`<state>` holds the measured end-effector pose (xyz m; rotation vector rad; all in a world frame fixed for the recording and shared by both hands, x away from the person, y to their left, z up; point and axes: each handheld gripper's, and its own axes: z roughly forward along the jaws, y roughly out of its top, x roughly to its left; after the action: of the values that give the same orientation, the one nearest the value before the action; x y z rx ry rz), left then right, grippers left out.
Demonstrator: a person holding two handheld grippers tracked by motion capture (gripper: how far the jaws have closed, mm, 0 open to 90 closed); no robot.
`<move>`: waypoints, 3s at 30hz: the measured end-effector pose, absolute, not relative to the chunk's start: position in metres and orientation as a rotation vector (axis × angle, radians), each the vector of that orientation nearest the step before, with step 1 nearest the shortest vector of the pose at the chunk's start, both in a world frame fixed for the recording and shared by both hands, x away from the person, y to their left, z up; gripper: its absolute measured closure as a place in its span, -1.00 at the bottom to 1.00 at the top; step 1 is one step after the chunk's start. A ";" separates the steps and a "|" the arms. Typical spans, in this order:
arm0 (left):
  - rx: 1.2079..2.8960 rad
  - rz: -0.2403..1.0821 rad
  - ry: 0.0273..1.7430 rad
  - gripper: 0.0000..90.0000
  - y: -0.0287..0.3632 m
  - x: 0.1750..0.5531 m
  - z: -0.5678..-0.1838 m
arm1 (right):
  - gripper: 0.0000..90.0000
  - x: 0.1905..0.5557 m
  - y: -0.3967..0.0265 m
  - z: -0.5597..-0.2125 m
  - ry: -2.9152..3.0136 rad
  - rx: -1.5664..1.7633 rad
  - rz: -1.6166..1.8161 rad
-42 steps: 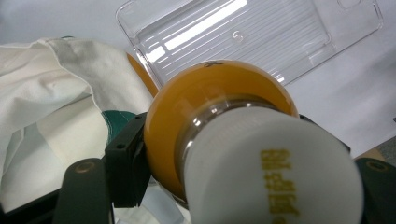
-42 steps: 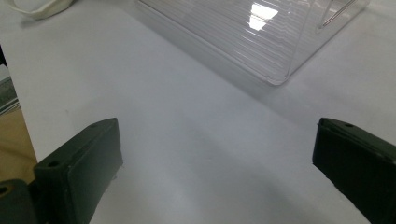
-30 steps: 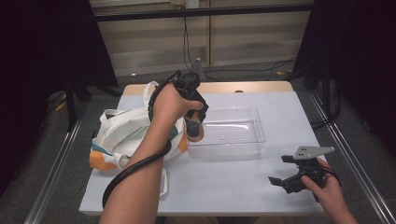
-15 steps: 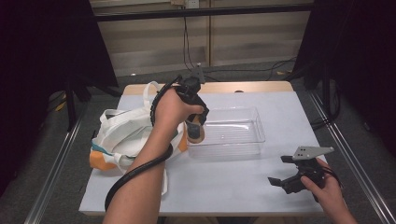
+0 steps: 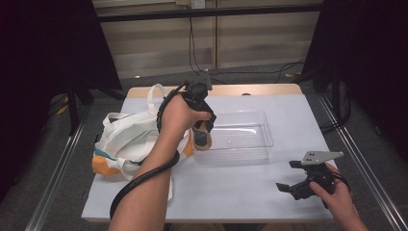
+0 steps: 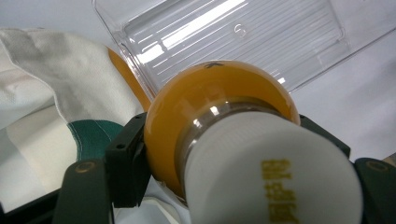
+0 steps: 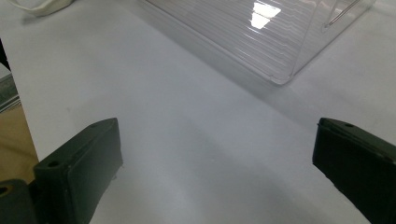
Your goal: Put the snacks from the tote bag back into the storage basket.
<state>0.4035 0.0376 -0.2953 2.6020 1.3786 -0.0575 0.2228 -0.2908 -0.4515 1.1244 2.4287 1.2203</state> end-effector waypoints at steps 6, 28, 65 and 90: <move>2.592 -0.065 1.384 -0.32 0.038 0.403 -0.299 | -0.98 0.223 -0.290 -0.452 2.430 1.116 1.217; 2.595 -0.087 1.405 -0.32 0.041 0.404 -0.311 | -0.98 0.223 -0.290 -0.452 2.430 1.118 1.218; 2.598 -0.126 1.423 -0.32 0.044 0.405 -0.329 | -0.98 0.223 -0.289 -0.452 2.434 1.115 1.214; 2.617 -0.143 1.428 -0.32 0.043 0.409 -0.340 | -0.98 0.223 -0.289 -0.452 2.436 1.114 1.210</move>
<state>0.4089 0.0428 -0.3401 2.6170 1.4278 -0.1434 0.2226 -0.2889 -0.4524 1.1138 2.4355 1.2101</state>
